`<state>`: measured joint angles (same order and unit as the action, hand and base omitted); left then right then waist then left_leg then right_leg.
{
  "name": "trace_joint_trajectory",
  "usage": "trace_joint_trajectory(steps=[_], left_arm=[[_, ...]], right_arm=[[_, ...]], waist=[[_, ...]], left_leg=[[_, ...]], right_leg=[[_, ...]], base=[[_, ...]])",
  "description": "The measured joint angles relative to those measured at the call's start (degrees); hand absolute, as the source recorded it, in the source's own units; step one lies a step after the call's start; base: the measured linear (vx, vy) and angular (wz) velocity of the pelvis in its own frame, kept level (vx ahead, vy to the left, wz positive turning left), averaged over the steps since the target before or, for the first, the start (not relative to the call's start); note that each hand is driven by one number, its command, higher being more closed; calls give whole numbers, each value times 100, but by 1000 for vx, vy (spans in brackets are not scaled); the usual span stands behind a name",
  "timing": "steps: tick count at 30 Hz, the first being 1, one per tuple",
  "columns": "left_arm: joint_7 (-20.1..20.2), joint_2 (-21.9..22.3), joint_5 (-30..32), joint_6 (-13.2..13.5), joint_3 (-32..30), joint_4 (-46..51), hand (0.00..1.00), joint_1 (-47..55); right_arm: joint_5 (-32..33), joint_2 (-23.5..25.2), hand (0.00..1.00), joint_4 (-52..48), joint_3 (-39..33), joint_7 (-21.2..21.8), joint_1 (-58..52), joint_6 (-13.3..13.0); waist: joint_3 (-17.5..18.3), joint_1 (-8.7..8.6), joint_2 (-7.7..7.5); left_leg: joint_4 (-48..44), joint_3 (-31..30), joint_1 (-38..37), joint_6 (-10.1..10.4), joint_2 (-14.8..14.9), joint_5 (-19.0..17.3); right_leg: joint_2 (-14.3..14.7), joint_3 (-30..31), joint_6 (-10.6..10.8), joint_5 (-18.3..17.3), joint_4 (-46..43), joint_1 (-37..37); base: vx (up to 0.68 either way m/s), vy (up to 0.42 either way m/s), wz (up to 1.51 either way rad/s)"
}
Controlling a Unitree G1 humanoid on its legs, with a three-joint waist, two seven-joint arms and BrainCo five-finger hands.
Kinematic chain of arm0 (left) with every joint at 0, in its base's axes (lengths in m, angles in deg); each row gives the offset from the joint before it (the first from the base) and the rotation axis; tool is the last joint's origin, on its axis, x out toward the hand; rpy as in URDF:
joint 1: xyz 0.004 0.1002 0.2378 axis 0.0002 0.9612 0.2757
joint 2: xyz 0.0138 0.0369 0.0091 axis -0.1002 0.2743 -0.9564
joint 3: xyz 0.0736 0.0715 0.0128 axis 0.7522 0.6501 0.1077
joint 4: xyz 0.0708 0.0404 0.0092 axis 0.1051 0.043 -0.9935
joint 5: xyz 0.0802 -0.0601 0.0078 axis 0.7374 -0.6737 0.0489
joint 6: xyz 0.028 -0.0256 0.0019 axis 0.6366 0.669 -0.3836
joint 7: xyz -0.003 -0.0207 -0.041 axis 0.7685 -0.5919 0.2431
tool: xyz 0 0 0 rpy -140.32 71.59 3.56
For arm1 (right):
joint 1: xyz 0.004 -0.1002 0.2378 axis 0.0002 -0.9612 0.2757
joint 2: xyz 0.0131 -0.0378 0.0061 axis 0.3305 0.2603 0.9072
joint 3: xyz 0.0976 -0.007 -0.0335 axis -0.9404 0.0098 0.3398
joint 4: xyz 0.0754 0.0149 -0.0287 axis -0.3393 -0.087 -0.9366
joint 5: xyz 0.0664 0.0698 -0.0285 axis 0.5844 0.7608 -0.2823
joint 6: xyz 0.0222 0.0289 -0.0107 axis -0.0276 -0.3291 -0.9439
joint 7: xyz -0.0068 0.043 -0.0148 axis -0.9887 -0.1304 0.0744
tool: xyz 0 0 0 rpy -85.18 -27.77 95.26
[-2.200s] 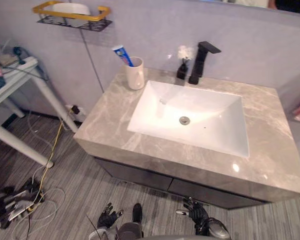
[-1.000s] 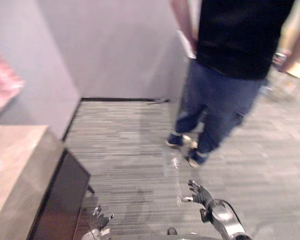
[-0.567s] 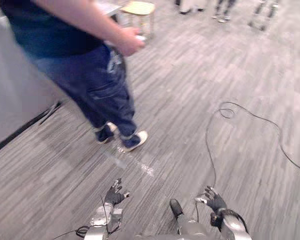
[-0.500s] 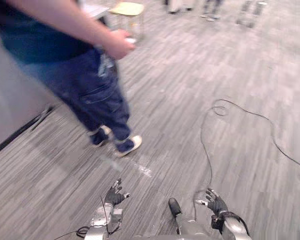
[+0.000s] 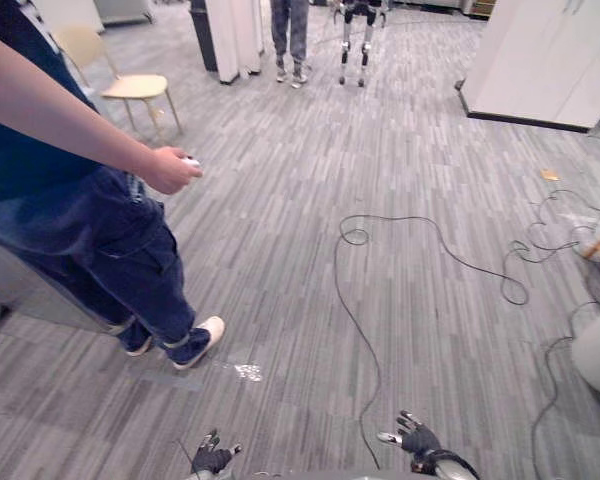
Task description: Organize washtable
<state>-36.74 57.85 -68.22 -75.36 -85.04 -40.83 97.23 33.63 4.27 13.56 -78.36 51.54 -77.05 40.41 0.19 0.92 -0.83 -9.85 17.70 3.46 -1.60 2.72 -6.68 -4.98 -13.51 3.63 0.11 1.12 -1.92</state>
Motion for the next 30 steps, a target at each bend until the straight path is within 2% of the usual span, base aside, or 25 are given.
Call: trace_joint_trajectory(steps=[3,5,6,11,16,21,25,30], left_arm=[[8,-1,-6,30,112,-4,0,22],[17,-36,-45,36,219,-15,0,45],[20,-43,-46,36,248,-23,0,45],[20,-226,-125,47,503,-240,0,-30],[15,-293,-160,63,671,-402,0,-151],[13,-387,-160,81,841,-781,0,-336],[7,-445,-149,122,839,-1562,0,-718],[6,-444,-32,128,758,-1919,0,-885]], right_arm=[[109,-19,0,21,-105,-26,-39,-2],[106,46,0,199,-103,-100,-28,-13],[99,61,0,243,-103,-106,-39,-9],[40,212,0,432,-79,-105,-26,-2],[-7,218,0,725,-41,-108,191,-8],[-29,238,0,1138,18,-116,328,-48],[-187,197,0,1705,123,-128,487,-80],[-306,209,0,1964,120,-130,626,-75]], waist=[[15,6,11],[48,-6,-3],[45,-12,1],[88,-4,-84],[99,-3,-83],[96,-2,-75],[94,-7,-55],[126,-14,-27]], left_leg=[[569,15,-199,44,-115,285],[1435,10,-452,8,-284,767],[1581,-19,-495,-2,-310,839],[1586,-35,-487,-61,-478,855],[1584,-31,-435,-70,-688,857],[1588,-51,-466,-69,-739,856],[1590,-53,-518,-48,-735,824],[1590,-62,-521,-112,-736,779]], right_leg=[[-16,109,-5,7,2,87],[-38,146,59,7,4,233],[-35,138,71,14,14,242],[-183,143,164,118,20,220],[-330,155,179,236,106,194],[-381,122,160,233,106,143],[-383,114,147,211,97,112],[-382,116,149,210,100,113]], base=[[-110,-47,-11],[-87,5,-5],[-60,46,8],[-12,79,4],[0,83,4],[-50,23,5],[-89,-18,-2],[-60,-11,0]])
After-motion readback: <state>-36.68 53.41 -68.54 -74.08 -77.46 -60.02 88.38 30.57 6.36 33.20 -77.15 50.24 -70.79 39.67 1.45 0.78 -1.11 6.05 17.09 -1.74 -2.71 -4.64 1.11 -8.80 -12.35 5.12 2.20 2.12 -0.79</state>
